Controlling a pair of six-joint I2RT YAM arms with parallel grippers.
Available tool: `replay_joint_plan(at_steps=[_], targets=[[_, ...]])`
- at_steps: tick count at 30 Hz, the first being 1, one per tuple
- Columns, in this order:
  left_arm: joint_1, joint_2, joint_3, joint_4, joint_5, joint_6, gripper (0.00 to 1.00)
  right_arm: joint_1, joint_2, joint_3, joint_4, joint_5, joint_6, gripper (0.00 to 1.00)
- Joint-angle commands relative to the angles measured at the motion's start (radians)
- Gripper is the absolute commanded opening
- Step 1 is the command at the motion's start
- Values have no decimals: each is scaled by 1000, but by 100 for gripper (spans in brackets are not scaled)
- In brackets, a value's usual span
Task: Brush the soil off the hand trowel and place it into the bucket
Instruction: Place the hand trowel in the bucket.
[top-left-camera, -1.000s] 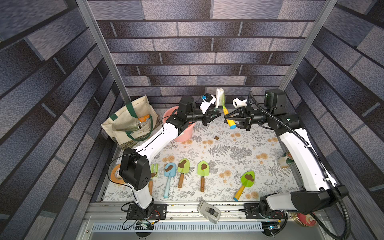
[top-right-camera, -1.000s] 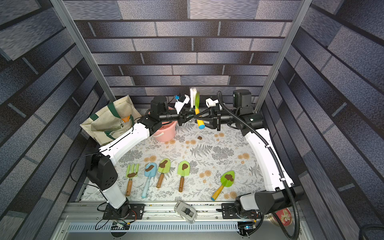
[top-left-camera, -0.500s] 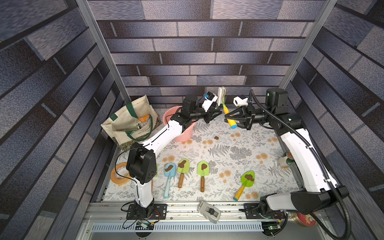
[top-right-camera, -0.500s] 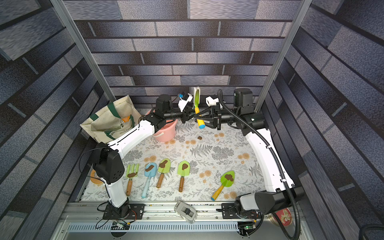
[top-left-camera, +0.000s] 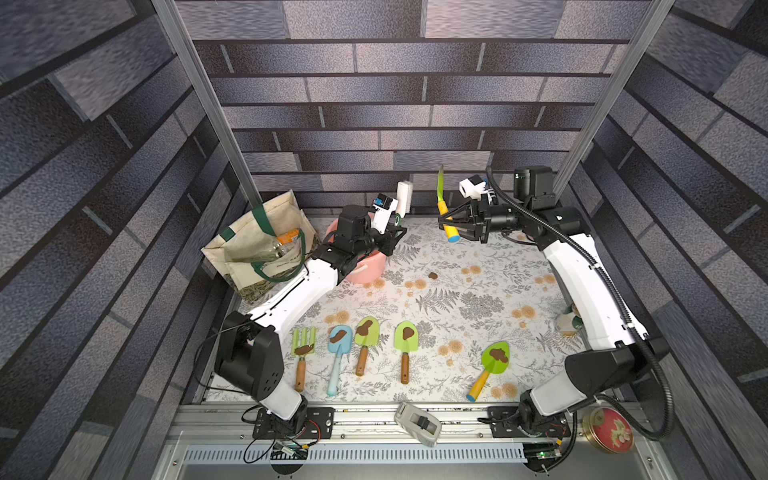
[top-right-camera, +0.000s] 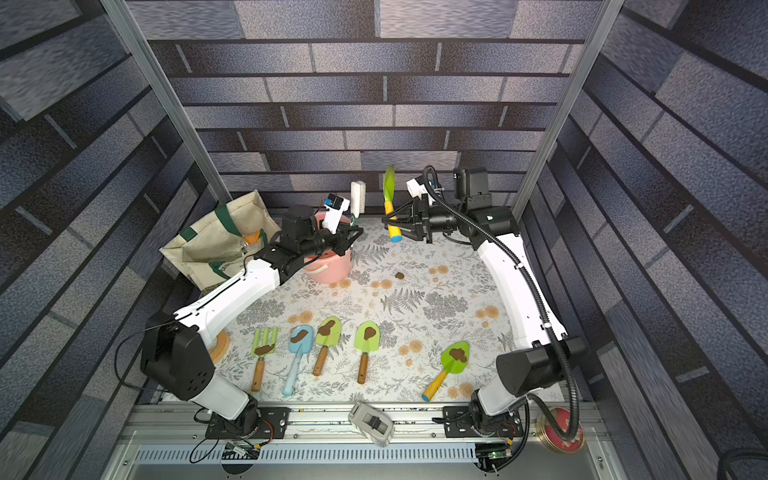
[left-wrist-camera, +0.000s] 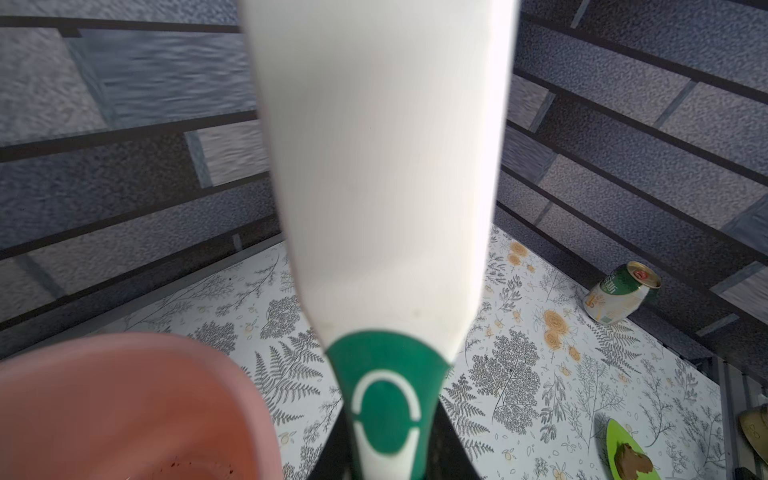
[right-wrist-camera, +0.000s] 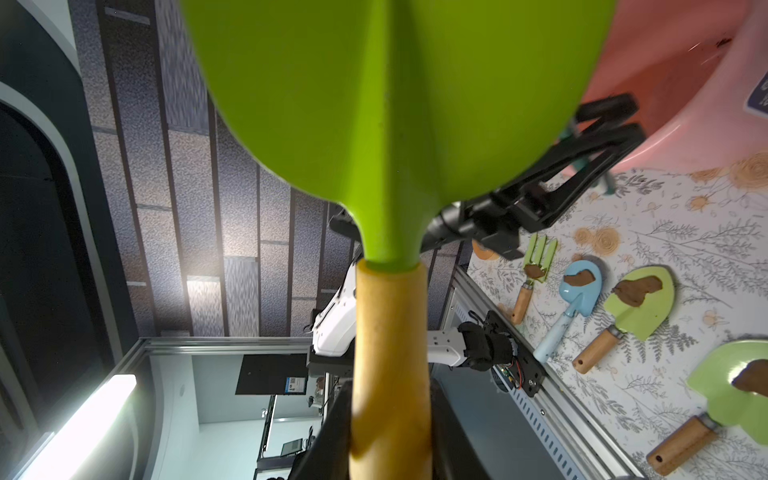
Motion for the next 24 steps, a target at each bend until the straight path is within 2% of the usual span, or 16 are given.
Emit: replay_joint_plan(at_steps=[1, 8, 15, 21, 24], targets=[[3, -140, -71, -15, -153, -33, 0, 47, 90, 92, -76, 110, -149, 4], [22, -339, -204, -55, -314, -59, 0, 191, 345, 393, -158, 392, -328, 3], [38, -462, -265, -101, -395, -76, 0, 276, 651, 659, -190, 579, -361, 3], [53, -510, -308, -84, -397, -100, 0, 352, 726, 577, 79, 725, -403, 3], [53, -522, -314, -88, -402, -106, 0, 377, 768, 605, 115, 796, -415, 2]])
